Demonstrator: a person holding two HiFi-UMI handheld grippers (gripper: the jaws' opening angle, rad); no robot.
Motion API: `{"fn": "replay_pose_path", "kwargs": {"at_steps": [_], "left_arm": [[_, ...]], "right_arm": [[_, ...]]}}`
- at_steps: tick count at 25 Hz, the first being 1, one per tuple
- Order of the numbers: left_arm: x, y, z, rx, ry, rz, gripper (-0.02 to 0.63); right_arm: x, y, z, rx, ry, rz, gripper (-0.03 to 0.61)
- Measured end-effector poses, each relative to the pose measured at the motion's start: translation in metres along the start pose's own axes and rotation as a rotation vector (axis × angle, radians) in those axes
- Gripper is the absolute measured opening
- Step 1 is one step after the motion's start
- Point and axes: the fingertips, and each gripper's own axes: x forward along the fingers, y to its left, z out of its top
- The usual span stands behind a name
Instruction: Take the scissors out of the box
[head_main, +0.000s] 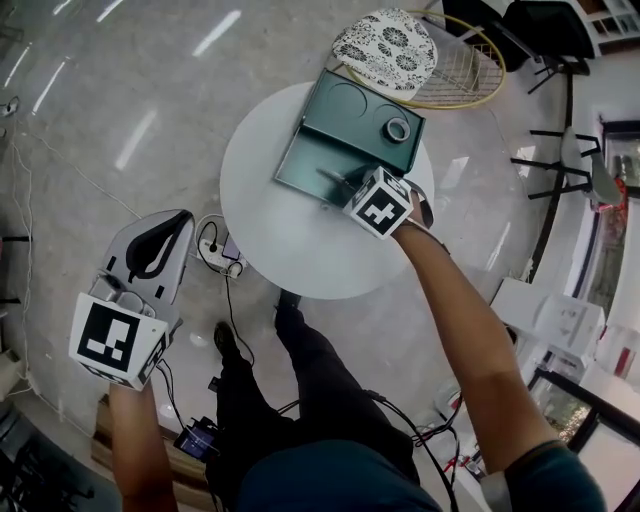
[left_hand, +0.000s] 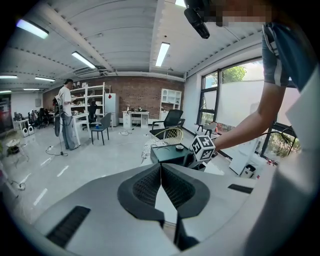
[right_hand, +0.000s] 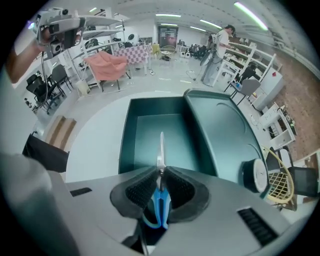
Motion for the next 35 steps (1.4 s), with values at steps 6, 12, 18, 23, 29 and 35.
{"fn": "replay_pose_path", "kwargs": {"at_steps": [6, 12, 18, 23, 29, 35], "left_arm": [[-0.021, -0.003, 0.025, 0.032, -0.018, 0.0, 0.02], [-0.041, -0.01, 0.049, 0.063, -0.041, -0.009, 0.02], [-0.069, -0.022, 0.077, 0.095, -0.07, -0.015, 0.02], [-0.094, -0.031, 0.104, 0.124, -0.094, -0.02, 0.018], [-0.121, -0.038, 0.135, 0.157, -0.119, -0.026, 0.02], [-0.15, -0.059, 0.158, 0.194, -0.138, -0.054, 0.02]], "right_arm": [[-0.042, -0.004, 0.015, 0.047, -0.081, -0.072, 0.078], [-0.085, -0.004, 0.03, 0.092, -0.153, -0.125, 0.078], [-0.146, -0.002, 0.044, 0.159, -0.254, -0.203, 0.078], [-0.203, 0.001, 0.054, 0.271, -0.363, -0.262, 0.079], [-0.271, 0.008, 0.069, 0.391, -0.512, -0.339, 0.079], [-0.341, 0.028, 0.072, 0.514, -0.684, -0.369, 0.08]]}}
